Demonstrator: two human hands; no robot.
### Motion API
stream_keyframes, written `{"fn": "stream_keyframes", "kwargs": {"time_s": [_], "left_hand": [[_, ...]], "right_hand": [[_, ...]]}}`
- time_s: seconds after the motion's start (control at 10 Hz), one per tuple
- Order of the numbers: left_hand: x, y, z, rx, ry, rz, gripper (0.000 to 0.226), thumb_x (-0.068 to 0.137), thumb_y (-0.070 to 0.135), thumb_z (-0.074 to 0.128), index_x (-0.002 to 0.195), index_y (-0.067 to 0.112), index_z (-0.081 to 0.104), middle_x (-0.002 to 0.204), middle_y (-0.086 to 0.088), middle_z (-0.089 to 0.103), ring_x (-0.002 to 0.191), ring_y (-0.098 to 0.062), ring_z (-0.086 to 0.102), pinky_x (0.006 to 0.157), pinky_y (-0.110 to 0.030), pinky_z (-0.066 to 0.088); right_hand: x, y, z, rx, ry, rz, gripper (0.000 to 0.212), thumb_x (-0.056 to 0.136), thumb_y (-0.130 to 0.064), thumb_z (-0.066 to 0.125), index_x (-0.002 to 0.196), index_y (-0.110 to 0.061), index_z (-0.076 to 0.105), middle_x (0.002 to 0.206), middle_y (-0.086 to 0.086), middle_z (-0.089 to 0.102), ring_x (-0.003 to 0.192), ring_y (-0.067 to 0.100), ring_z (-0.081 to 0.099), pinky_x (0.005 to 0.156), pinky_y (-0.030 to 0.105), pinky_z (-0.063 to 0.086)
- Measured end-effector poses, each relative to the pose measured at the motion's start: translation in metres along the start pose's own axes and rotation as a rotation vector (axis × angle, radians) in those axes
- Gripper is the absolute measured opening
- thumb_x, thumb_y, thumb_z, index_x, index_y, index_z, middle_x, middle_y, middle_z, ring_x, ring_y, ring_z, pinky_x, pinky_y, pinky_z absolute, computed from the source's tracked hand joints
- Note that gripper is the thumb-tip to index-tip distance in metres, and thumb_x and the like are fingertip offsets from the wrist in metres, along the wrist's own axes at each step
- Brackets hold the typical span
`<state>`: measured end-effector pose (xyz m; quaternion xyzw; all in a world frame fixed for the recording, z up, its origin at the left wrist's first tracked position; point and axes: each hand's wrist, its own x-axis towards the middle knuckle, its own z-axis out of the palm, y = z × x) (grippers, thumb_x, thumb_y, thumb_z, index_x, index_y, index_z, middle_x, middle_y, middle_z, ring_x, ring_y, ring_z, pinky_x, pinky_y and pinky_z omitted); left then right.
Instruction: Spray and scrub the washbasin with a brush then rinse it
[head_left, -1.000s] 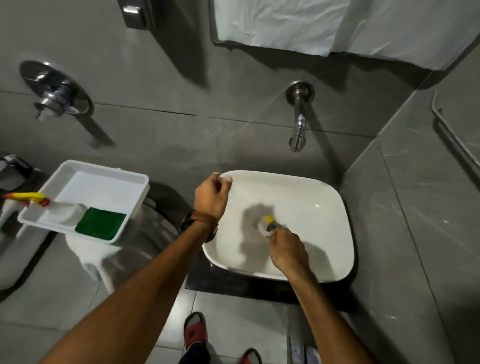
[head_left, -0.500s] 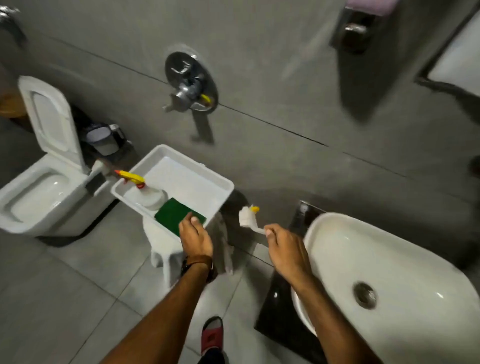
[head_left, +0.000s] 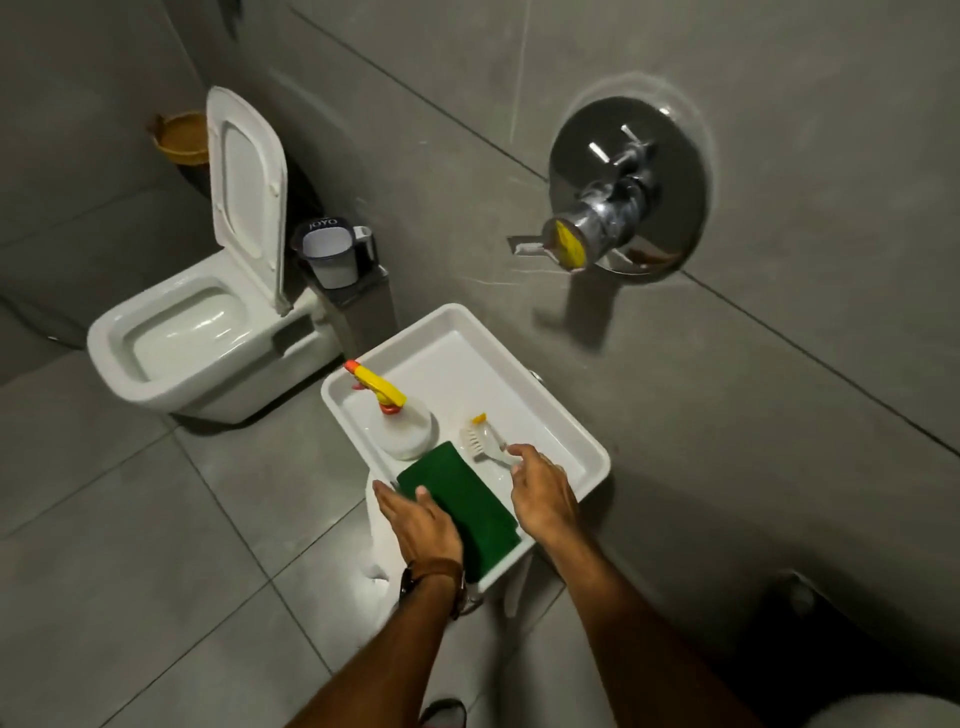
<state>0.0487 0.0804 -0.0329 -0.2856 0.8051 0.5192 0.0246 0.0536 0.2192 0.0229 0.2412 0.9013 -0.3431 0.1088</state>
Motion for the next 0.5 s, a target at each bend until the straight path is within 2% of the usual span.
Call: {"fn": "stream_keyframes", "kwargs": {"time_s": [0.1,0.2,0.3,0.4,0.5], "left_hand": [[0.010,-0.011,0.007,0.027,0.008,-0.020,0.069,0.094,-0.005,0.041,0.153,-0.001,0.007,0.161,-0.020,0.016,0.147,-0.035,0.023,0.116,-0.029,0.019],[0.014,-0.022,0.008,0.058,-0.019,-0.026,0.081,0.084,-0.015,0.038,0.155,0.005,0.003,0.162,-0.017,0.017,0.146,-0.034,0.026,0.111,-0.027,0.024],[0.011,-0.020,0.007,0.078,-0.030,-0.024,0.084,0.083,-0.016,0.038,0.155,0.006,0.001,0.162,-0.017,0.017,0.146,-0.035,0.027,0.113,-0.032,0.028],[0.012,-0.018,0.004,0.075,-0.037,-0.025,0.082,0.083,-0.017,0.037,0.154,0.002,0.002,0.163,-0.017,0.011,0.149,-0.034,0.020,0.118,-0.030,0.019],[0.004,-0.009,0.001,0.089,-0.012,0.029,0.078,0.082,-0.019,0.036,0.153,-0.004,0.006,0.163,-0.020,0.010,0.150,-0.034,0.014,0.123,-0.035,0.013]], "right_hand": [[0.015,0.004,0.016,-0.016,-0.082,0.010,0.045,0.106,-0.017,0.046,0.150,-0.025,0.045,0.144,0.006,0.060,0.131,0.033,0.047,0.108,0.045,0.044],[0.010,0.014,0.023,0.021,-0.080,0.016,0.056,0.102,-0.020,0.054,0.156,-0.024,0.038,0.154,0.004,0.050,0.142,0.032,0.038,0.117,0.046,0.033],[-0.014,0.025,0.017,0.189,-0.013,0.042,0.053,0.101,-0.016,0.056,0.153,-0.016,0.044,0.153,0.009,0.051,0.143,0.029,0.041,0.118,0.043,0.035],[-0.056,0.041,0.003,0.306,0.099,0.051,0.048,0.099,-0.015,0.060,0.147,-0.017,0.053,0.144,0.008,0.058,0.136,0.024,0.050,0.112,0.033,0.041],[-0.107,0.057,-0.011,0.340,0.243,0.074,0.042,0.096,-0.017,0.065,0.137,-0.026,0.062,0.133,-0.001,0.067,0.124,0.018,0.060,0.100,0.024,0.041]]}}
